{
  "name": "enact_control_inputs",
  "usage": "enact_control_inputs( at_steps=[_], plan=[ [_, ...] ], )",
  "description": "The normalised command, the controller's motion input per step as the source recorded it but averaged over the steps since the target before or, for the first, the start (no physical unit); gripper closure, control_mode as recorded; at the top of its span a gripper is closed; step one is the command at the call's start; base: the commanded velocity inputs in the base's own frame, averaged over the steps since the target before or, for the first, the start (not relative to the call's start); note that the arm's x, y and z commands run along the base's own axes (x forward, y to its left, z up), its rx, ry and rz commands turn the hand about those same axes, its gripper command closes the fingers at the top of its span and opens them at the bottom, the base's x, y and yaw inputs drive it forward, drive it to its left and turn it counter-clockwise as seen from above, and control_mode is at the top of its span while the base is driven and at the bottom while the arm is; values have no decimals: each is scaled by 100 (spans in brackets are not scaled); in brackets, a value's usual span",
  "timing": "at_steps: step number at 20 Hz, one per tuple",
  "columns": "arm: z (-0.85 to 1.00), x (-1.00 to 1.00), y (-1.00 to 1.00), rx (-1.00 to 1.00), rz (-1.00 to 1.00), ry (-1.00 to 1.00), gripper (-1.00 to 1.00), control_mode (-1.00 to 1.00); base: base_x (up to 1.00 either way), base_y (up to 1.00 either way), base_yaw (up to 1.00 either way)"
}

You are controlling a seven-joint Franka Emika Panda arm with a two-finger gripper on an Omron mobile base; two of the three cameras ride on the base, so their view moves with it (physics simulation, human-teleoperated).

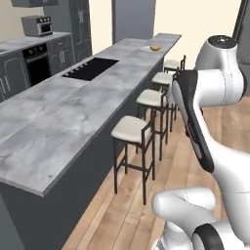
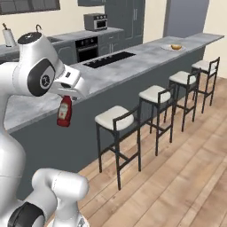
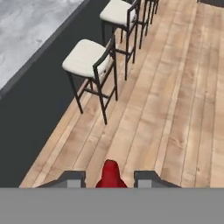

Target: Move the hot dog bun to the plate on the dining table and place the condiment next to that plate. Then navigate to the fridge and take the sausage and place it on the plate as well.

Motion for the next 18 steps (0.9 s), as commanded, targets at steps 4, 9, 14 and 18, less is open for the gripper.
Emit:
enact_control_inputs(
  at_steps=[4,9,14,18],
  plan=[
    [0,0,0,0,0,0,100,100,75,-100,24],
    [0,0,0,0,0,0,100,100,95,-100,21],
    [0,0,0,0,0,0,100,100,100,-100,21],
    [0,0,0,0,0,0,100,100,100,-100,23]
  ],
)
